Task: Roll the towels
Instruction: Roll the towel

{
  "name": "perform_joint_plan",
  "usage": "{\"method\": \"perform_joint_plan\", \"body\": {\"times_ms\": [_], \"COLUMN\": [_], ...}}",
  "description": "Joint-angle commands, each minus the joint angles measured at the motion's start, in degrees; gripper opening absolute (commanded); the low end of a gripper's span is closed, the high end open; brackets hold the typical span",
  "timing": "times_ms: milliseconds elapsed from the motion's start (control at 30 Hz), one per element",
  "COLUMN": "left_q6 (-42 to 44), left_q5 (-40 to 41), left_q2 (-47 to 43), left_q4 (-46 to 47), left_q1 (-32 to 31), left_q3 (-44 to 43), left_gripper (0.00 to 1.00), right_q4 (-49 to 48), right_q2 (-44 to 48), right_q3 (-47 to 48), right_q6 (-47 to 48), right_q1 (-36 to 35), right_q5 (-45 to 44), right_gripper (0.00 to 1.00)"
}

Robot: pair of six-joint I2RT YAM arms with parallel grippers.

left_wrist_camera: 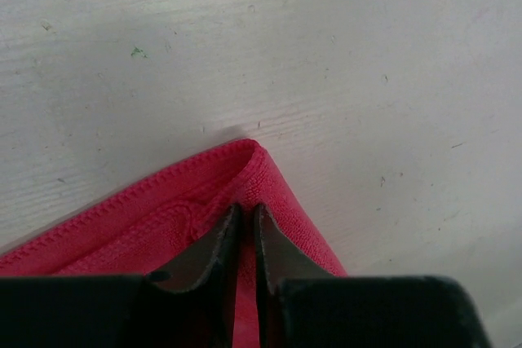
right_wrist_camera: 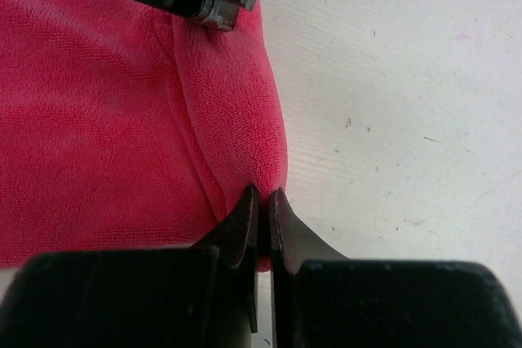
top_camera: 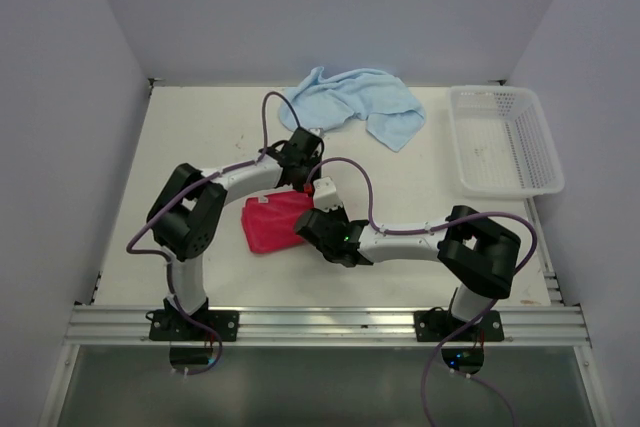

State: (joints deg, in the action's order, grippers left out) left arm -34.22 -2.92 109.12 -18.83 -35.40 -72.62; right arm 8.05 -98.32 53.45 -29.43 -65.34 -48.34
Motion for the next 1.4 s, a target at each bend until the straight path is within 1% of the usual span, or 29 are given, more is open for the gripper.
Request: {"method": "perform_joint_plan", "body": {"times_ms": [0,100,133,267,333,367,400,500,533,567,600,633,700,733,767,800,900,933,1033,1233,1333,1367], "left_q6": [2.75,2.75,2.67,1.53,0.56,-0.05,-0.50,-2.08,-2.69,-2.87,-3.13,-3.40,-3.66,-3.75,-3.84,-3.93,-4.10,-4.10,-4.10,-4.63,-5.16,-5.16], "left_q5": [2.66,2.65,2.74,2.65,2.39,2.22,2.13,2.13,2.30,2.39,2.56,2.65,2.65,2.74,2.66,2.65,2.65,4.13,4.50,5.64,5.64,5.56], "left_q2": [1.71,2.15,2.32,1.36,0.14,-0.39,-0.92,-2.77,-3.47,-3.74,-4.09,-4.44,-4.62,-4.79,-4.97,-5.06,-4.71,-4.45,-4.27,-4.35,-4.44,-4.44], "left_q4": [-2.88,-2.18,-2.00,0.63,3.79,4.93,6.94,11.60,12.67,13.98,14.43,14.87,15.75,16.19,17.06,17.33,17.69,17.77,17.77,17.86,17.86,17.86], "left_q1": [-0.20,-0.20,-0.20,-0.11,-0.11,-0.20,-0.20,-0.11,-0.11,-0.11,-0.11,-0.02,-0.11,-0.11,-0.11,-0.11,-0.11,-0.02,-0.02,0.15,0.15,0.15], "left_q3": [-0.33,0.20,0.20,2.21,3.70,5.45,6.25,9.68,10.39,11.44,11.80,12.50,13.03,13.29,14.08,14.35,14.79,14.87,14.96,15.93,16.37,16.63], "left_gripper": [0.13,0.03,0.00,0.00,0.00,0.00,0.00,0.00,0.00,0.00,0.00,0.00,0.00,0.00,0.00,0.00,0.00,0.00,0.00,0.00,0.00,0.00], "right_q4": [-3.57,-3.83,-3.75,-3.31,-3.40,-3.66,-4.01,-5.94,-7.25,-7.70,-9.70,-11.81,-14.37,-15.86,-16.92,-18.24,-25.34,-26.06,-30.10,-34.50,-35.56,-35.83], "right_q2": [1.29,2.43,2.78,4.80,7.17,8.40,9.54,14.46,17.09,18.07,19.21,20.87,21.94,22.12,21.77,21.51,19.58,18.96,16.59,13.34,11.67,11.32], "right_q3": [-0.27,-0.72,-0.89,-1.85,-2.65,-3.26,-4.57,-7.74,-8.71,-10.63,-11.69,-12.83,-15.82,-16.44,-17.84,-18.55,-21.37,-21.63,-22.86,-24.27,-24.88,-24.97], "right_q6": [-2.21,-2.74,-2.91,-3.61,-4.23,-4.93,-5.46,-7.13,-8.35,-8.88,-9.85,-12.55,-14.77,-17.39,-18.63,-19.60,-23.74,-25.31,-27.42,-30.24,-30.69,-30.60], "right_q1": [-0.14,-0.22,-0.14,-0.05,0.21,0.56,1.00,4.94,6.09,7.50,10.82,12.50,16.62,17.87,19.10,21.11,23.67,24.03,24.91,25.09,25.26,25.26], "right_q5": [-1.76,-1.67,-1.67,-1.24,-0.27,0.69,1.66,7.80,12.78,15.79,19.73,25.34,30.82,33.11,37.83,39.79,46.04,46.83,49.38,52.11,52.38,52.38], "right_gripper": [0.00,0.05,0.08,0.18,0.24,0.30,0.33,0.40,0.42,0.45,0.47,0.47,0.50,0.51,0.52,0.52,0.54,0.55,0.55,0.54,0.49,0.45]}}
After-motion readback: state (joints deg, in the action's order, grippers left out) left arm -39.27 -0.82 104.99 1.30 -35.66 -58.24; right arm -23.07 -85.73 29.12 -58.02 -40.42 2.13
